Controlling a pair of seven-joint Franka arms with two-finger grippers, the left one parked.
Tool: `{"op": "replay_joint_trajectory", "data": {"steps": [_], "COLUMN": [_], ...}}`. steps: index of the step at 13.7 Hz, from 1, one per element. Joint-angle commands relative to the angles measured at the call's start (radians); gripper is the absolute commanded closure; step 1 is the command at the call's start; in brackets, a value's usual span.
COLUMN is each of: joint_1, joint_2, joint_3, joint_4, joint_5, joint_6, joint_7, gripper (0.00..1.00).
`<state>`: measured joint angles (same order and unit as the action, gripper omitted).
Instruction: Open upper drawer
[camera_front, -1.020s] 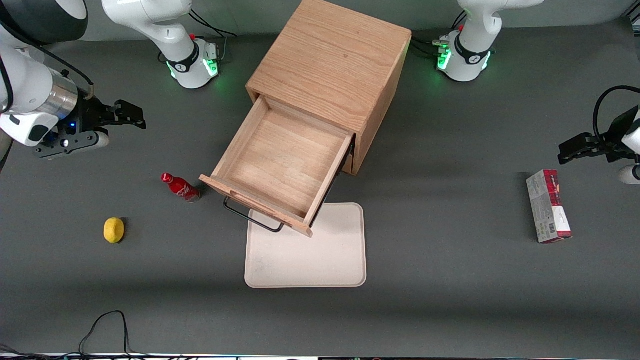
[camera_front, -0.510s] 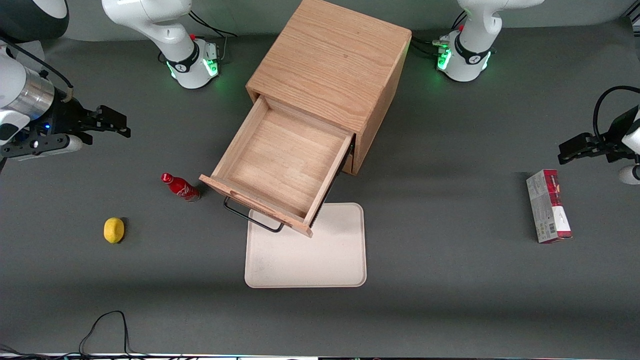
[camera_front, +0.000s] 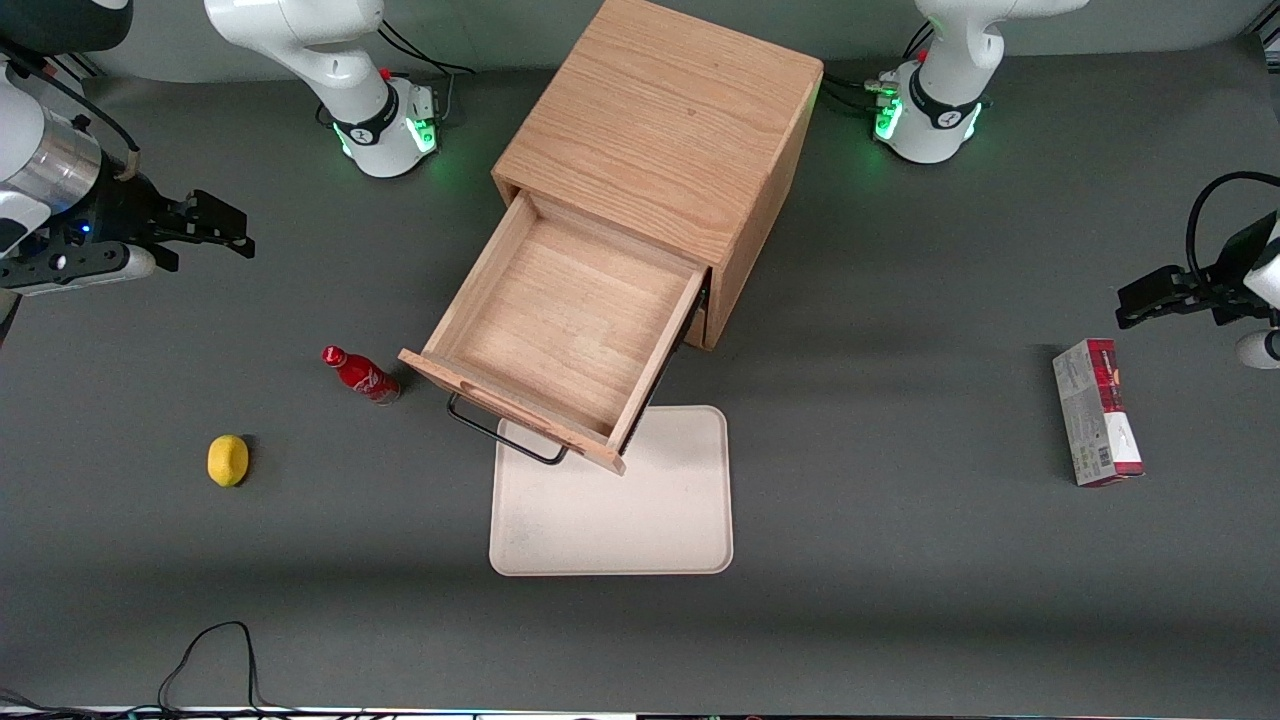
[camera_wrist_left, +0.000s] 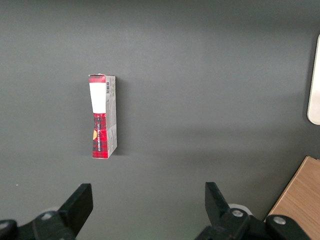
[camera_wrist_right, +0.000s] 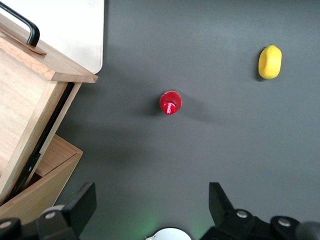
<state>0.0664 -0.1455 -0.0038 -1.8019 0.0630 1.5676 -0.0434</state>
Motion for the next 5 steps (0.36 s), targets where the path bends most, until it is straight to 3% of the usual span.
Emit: {"op": "replay_joint_trajectory", "data": {"steps": [1,5], "joint_1": [0.03,0.033], "joint_2": [0.024,0.021], "joint_3": [-0.008,-0.013], "joint_4": [0.047,0.047], "joint_5": [-0.009,-0.009], "joint_6": [-0.026,-0.027], "joint_7": [-0.006,-0.006], "gripper": [0.0,0.0]}}
